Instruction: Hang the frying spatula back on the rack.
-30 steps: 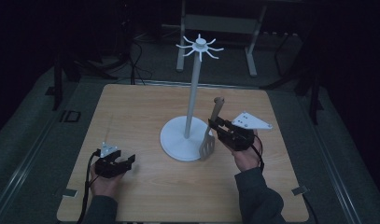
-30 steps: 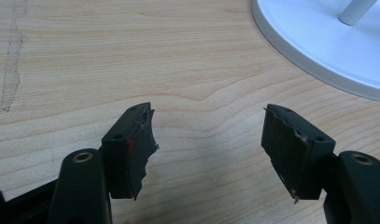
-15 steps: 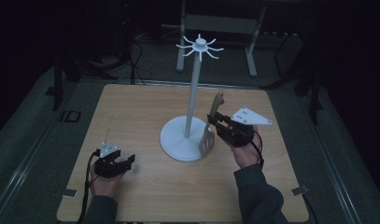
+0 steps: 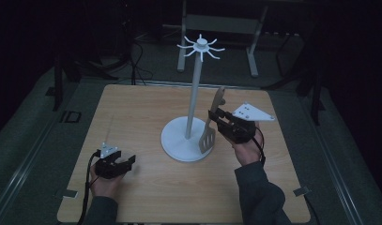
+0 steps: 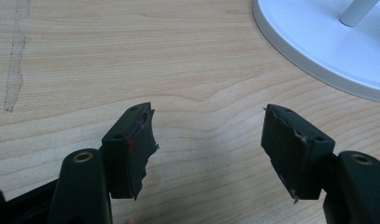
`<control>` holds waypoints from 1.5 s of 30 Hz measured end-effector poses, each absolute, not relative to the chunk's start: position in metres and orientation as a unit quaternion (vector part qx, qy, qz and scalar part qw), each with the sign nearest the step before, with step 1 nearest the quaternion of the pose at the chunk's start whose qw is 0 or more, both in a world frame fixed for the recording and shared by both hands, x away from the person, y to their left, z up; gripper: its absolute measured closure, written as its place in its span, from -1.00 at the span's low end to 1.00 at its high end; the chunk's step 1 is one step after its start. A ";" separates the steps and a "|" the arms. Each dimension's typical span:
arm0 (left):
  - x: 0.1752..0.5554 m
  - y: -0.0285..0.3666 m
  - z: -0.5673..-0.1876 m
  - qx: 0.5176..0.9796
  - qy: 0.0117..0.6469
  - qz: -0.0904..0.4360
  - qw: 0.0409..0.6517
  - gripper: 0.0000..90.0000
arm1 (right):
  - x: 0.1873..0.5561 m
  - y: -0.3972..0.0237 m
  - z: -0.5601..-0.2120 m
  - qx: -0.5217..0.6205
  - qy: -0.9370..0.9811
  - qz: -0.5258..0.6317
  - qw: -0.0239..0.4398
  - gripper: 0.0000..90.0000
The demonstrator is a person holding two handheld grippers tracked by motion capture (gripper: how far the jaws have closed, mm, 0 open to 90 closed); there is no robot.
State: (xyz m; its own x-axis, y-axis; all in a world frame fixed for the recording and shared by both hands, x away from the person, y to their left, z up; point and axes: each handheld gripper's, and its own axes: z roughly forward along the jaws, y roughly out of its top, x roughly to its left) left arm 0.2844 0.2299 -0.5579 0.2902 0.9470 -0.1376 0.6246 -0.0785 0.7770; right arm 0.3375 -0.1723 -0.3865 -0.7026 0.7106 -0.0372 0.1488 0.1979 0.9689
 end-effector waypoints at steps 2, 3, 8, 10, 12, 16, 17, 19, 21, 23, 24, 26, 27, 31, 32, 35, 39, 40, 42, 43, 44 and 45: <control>0.284 0.230 -0.558 0.704 0.558 0.209 0.386 -0.23 | 0.338 -0.171 -0.383 0.293 0.732 0.561 0.252 0.66; 0.284 0.230 -0.558 0.704 0.558 0.209 0.387 -0.23 | 0.339 -0.171 -0.382 0.293 0.731 0.562 0.253 0.66; 0.284 0.230 -0.558 0.703 0.559 0.209 0.387 -0.23 | 0.341 -0.171 -0.376 0.292 0.731 0.561 0.256 0.66; 0.284 0.230 -0.558 0.703 0.559 0.209 0.387 -0.23 | 0.342 -0.171 -0.374 0.292 0.730 0.561 0.258 0.66; 0.284 0.230 -0.558 0.703 0.559 0.209 0.387 -0.23 | 0.343 -0.171 -0.372 0.293 0.730 0.561 0.258 0.66; 0.284 0.230 -0.558 0.703 0.560 0.210 0.386 -0.23 | 0.344 -0.171 -0.369 0.294 0.728 0.562 0.260 0.66; 0.284 0.230 -0.558 0.702 0.560 0.209 0.387 -0.23 | 0.345 -0.171 -0.368 0.295 0.728 0.562 0.260 0.66; 0.285 0.231 -0.558 0.702 0.561 0.209 0.387 -0.23 | 0.345 -0.170 -0.367 0.293 0.728 0.562 0.262 0.66; 0.285 0.231 -0.558 0.702 0.560 0.209 0.387 -0.23 | 0.346 -0.170 -0.365 0.293 0.728 0.562 0.262 0.66; 0.285 0.230 -0.558 0.702 0.561 0.209 0.387 -0.23 | 0.347 -0.169 -0.364 0.293 0.728 0.562 0.262 0.66; 0.285 0.230 -0.558 0.702 0.561 0.209 0.387 -0.23 | 0.347 -0.169 -0.364 0.293 0.728 0.562 0.262 0.66; 0.285 0.230 -0.558 0.702 0.561 0.209 0.385 -0.23 | 0.348 -0.168 -0.362 0.293 0.729 0.560 0.262 0.66; 0.285 0.230 -0.558 0.702 0.561 0.209 0.386 -0.23 | 0.349 -0.168 -0.361 0.293 0.729 0.560 0.263 0.66; 0.285 0.230 -0.558 0.704 0.560 0.210 0.384 -0.23 | 0.348 -0.167 -0.359 0.292 0.728 0.562 0.264 0.66; 0.285 0.230 -0.558 0.704 0.560 0.210 0.384 -0.23 | 0.348 -0.166 -0.358 0.291 0.728 0.562 0.264 0.66; 0.284 0.230 -0.558 0.703 0.560 0.209 0.384 -0.23 | 0.349 -0.165 -0.356 0.288 0.729 0.561 0.266 0.66; 0.285 0.230 -0.558 0.704 0.560 0.209 0.385 -0.23 | 0.349 -0.164 -0.352 0.287 0.728 0.561 0.269 0.66; 0.285 0.230 -0.558 0.704 0.560 0.209 0.385 -0.23 | 0.349 -0.164 -0.352 0.287 0.728 0.561 0.269 0.66; 0.284 0.230 -0.558 0.704 0.560 0.209 0.384 -0.23 | 0.349 -0.164 -0.351 0.287 0.729 0.560 0.270 0.66; 0.284 0.230 -0.559 0.703 0.560 0.208 0.385 -0.23 | 0.349 -0.164 -0.350 0.287 0.728 0.561 0.271 0.66; 0.284 0.231 -0.559 0.703 0.560 0.208 0.386 -0.23 | 0.349 -0.164 -0.349 0.288 0.727 0.561 0.270 0.66; 0.284 0.231 -0.559 0.703 0.560 0.208 0.386 -0.23 | 0.349 -0.164 -0.348 0.289 0.727 0.561 0.270 0.66</control>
State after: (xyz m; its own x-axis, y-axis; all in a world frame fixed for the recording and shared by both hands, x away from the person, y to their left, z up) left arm 0.2843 0.2305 -0.5585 0.2858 0.9481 -0.1395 0.6274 -0.0750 0.7751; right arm 0.3494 -0.1643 -0.3484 -0.6876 0.7229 -0.0683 0.1177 0.2038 0.9719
